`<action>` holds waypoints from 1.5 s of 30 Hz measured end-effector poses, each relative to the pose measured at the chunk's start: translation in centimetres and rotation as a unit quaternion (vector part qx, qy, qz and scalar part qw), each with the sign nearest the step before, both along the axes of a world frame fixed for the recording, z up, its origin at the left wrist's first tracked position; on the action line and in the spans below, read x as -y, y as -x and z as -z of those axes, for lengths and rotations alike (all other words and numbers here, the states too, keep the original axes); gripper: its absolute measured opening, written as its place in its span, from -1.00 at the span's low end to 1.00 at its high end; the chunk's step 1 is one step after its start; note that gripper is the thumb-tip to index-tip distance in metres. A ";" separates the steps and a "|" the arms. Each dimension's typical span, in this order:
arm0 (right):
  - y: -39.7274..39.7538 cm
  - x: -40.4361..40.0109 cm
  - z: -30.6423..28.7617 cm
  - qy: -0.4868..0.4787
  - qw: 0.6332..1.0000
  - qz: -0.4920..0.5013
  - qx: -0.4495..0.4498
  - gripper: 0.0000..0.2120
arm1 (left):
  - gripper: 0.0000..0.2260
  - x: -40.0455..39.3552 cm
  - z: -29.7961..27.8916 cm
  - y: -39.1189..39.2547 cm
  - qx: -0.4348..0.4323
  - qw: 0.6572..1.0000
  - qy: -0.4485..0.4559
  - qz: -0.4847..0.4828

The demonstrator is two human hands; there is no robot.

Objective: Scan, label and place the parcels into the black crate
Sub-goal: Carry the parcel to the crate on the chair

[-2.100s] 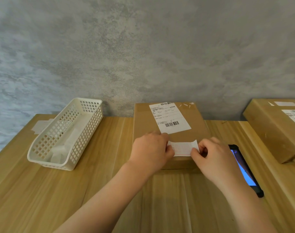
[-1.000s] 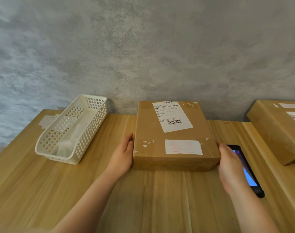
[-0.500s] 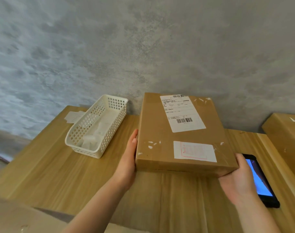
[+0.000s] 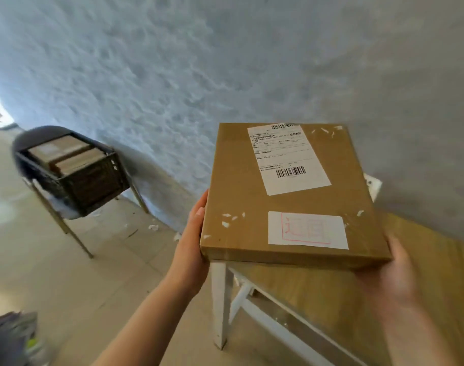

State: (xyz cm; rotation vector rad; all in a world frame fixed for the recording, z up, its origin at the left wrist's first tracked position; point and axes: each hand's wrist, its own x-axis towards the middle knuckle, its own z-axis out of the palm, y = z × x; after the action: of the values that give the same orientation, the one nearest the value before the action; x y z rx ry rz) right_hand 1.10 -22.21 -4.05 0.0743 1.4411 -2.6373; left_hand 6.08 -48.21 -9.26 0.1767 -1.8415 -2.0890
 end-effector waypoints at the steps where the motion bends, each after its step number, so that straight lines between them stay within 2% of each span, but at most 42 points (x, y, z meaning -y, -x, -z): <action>1: -0.3 3.3 0.5 0.004 1.000 -0.025 -0.001 -0.76 | -0.69 3.1 0.3 -1.3 0.002 1.000 -0.007 -0.015; 3: -0.7 9.7 1.5 -0.015 0.997 -0.074 0.007 -0.58 | -0.69 8.8 1.0 -4.0 0.013 0.998 -0.012 -0.057; 5: -1.1 15.8 2.6 -0.046 0.992 -0.113 0.024 -0.50 | -0.70 14.0 1.7 -6.8 0.028 0.993 -0.022 -0.109; 10: -0.8 29.3 6.6 -0.088 0.974 -0.198 0.061 -0.62 | -0.70 24.2 3.7 -12.5 0.056 0.978 -0.001 -0.201; 12: -0.2 34.1 8.3 -0.110 0.968 -0.217 0.068 -0.63 | -0.71 27.6 4.6 -13.5 0.087 0.968 -0.033 -0.235; 13: 0.2 36.3 9.2 -0.125 0.963 -0.227 0.067 -0.65 | -0.65 29.4 5.1 -13.7 0.102 0.962 -0.053 -0.248; 15: 1.4 40.8 10.3 -0.137 0.954 -0.257 0.070 -0.67 | -0.59 33.1 6.5 -13.7 0.123 0.955 -0.051 -0.264; 19: 5.2 50.2 12.8 -0.165 0.939 -0.290 0.083 -0.65 | -0.65 41.2 9.4 -11.8 0.141 0.944 -0.048 -0.295; 23: 10.1 59.2 15.0 -0.182 0.925 -0.320 0.096 -0.61 | -0.61 48.9 10.2 -8.5 0.155 0.937 -0.051 -0.309; 27: 14.6 67.2 16.9 -0.207 0.911 -0.344 0.089 -0.67 | -0.58 56.0 10.1 -4.9 0.160 0.926 -0.108 -0.326; 28: 15.6 69.1 17.2 -0.206 0.908 -0.355 0.088 -0.61 | -0.57 57.8 10.2 -3.9 0.162 0.922 -0.122 -0.331; 31: 18.9 74.8 18.8 -0.224 0.889 -0.393 0.077 -0.18 | -0.57 63.3 10.9 -0.9 0.172 0.904 -0.155 -0.359; 32: 20.1 76.9 19.2 -0.222 0.885 -0.403 0.067 -0.19 | -0.57 65.4 11.4 0.1 0.179 0.898 -0.162 -0.369; 35: 23.4 83.1 19.7 -0.255 0.881 -0.399 0.012 -0.61 | -0.63 71.6 12.7 3.7 0.185 0.885 -0.186 -0.385; 36: 24.8 85.3 19.9 -0.272 0.878 -0.394 -0.004 -0.66 | -0.66 73.8 13.0 5.0 0.182 0.882 -0.191 -0.390; 39: 28.1 92.0 19.8 -0.302 0.861 -0.409 -0.022 -0.67 | -0.74 80.3 13.8 8.7 0.179 0.875 -0.197 -0.405; 45: 34.7 104.0 21.3 -0.327 0.840 -0.432 -0.006 -0.66 | -0.73 92.5 15.5 15.2 0.202 0.867 -0.208 -0.404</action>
State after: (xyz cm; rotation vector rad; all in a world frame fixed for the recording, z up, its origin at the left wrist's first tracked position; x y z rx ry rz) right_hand -33.63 -126.24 -25.40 -0.4229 1.7490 -1.3765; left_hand -9.08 -140.70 -24.80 1.3298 -1.1134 -1.8306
